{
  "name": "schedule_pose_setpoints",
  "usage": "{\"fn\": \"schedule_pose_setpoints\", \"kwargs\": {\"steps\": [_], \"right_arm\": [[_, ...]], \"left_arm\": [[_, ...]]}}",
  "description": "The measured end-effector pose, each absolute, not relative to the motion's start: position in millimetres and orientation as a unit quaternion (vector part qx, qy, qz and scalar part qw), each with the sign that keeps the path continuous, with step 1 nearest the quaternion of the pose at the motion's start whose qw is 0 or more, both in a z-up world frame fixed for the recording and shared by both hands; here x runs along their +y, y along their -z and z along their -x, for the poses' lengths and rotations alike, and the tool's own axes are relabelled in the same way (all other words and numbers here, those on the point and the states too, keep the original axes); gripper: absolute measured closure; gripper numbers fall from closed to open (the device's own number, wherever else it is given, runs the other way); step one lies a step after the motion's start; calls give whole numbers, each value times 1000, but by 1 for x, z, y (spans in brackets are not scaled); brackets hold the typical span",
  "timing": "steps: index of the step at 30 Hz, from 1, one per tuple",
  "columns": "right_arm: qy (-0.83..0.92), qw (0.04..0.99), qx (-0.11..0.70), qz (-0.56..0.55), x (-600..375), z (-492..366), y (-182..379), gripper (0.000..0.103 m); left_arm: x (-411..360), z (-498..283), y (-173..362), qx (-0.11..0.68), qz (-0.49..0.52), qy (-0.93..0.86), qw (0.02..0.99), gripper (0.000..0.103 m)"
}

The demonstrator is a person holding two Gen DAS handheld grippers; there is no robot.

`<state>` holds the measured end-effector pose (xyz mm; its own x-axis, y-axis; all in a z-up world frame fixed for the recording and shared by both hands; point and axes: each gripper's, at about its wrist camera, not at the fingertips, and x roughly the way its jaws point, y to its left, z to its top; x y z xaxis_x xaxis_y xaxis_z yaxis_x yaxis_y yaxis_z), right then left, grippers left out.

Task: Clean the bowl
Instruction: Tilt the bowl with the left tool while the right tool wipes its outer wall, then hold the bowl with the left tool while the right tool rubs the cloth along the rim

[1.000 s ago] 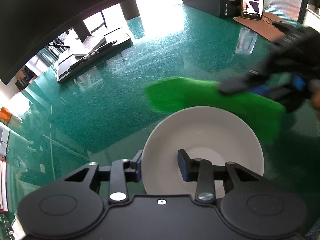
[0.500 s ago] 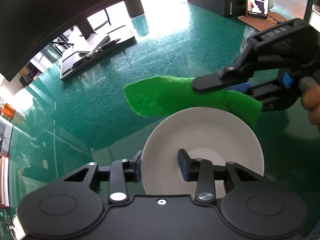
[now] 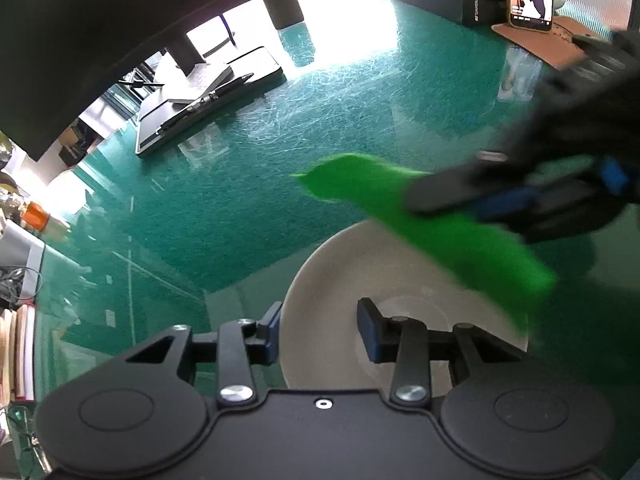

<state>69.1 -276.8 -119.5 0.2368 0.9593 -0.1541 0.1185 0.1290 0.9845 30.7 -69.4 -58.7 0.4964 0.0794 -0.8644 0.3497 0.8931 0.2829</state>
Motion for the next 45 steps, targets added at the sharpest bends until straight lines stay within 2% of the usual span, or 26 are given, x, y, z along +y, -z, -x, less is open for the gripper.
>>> {"fn": "schedule_pose_setpoints", "kwargs": {"steps": [7, 15, 22, 27, 34, 45], "right_arm": [[-366, 578, 493, -538, -271, -74, 114, 92], [-332, 562, 460, -602, -331, -30, 119, 91], [-318, 594, 449, -586, -358, -26, 112, 91], [-322, 591, 483, -560, -334, -27, 124, 91], [-286, 521, 482, -644, -324, -31, 153, 90], [-307, 526, 485, -628, -310, -50, 141, 90]], "left_arm": [[-72, -28, 59, 492, -223, 73, 839, 66], [-72, -26, 59, 490, -225, 76, 839, 66], [-73, -27, 59, 490, -227, 77, 838, 66], [-75, -26, 60, 490, -230, 73, 838, 65], [-75, -25, 60, 487, -231, 70, 839, 65], [-73, -24, 60, 484, -237, 87, 838, 65]]}}
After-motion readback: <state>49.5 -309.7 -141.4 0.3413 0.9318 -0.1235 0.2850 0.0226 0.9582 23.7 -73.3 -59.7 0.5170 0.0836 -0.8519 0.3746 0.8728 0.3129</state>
